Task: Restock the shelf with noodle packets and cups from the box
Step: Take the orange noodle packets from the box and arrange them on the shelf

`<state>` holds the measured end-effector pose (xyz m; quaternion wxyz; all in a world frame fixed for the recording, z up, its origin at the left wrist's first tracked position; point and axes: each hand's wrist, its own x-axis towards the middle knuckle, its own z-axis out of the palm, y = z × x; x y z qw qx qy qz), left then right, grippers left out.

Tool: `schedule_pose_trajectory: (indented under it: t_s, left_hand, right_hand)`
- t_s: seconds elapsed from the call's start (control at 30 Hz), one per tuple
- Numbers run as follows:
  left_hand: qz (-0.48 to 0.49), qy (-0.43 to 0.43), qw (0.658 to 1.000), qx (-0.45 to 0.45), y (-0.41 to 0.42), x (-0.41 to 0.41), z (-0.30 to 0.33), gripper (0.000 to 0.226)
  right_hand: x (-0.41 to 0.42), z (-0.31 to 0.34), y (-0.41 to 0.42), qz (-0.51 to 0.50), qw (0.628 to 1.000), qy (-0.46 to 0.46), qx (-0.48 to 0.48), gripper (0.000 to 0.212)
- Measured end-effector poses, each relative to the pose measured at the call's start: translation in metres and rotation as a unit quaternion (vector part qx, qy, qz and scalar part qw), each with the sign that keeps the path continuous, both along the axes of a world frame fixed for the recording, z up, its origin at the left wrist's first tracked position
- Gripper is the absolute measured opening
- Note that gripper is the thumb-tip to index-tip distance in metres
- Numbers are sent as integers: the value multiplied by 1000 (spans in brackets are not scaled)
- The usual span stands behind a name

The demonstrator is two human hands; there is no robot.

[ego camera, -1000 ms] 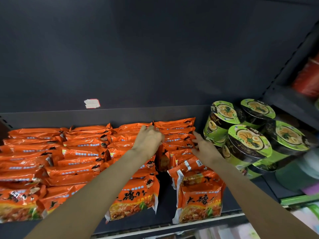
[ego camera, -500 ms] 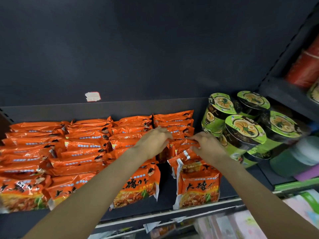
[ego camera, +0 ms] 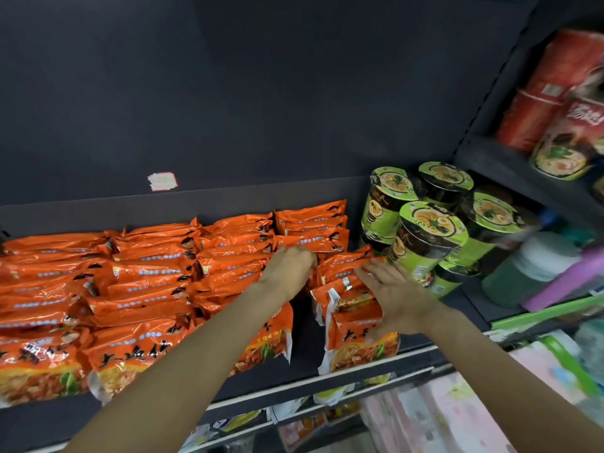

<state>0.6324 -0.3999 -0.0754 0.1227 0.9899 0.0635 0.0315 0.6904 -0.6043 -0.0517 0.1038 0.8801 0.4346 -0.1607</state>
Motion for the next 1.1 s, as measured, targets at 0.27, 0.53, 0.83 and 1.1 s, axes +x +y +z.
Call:
schedule_pose_trajectory:
  t_s: [0.27,0.53,0.83,1.1]
  left_hand:
    - [95,-47,994,-5,10,-15,6,31]
    - [22,43,998,42,-23,-3,7,38]
    - [100,-18,994,32,-4,-14,9,31]
    - [14,-78,996,32,-9,-38,1,37]
  right_hand:
    - [-2,-19,-3,12,991,-89,94,105]
    - [0,-27,-8,27,988,-104,113,102]
    - [-1,-31,1,55,980,-126,143,100]
    - [-4,-36,18,45,972,-151,176,104]
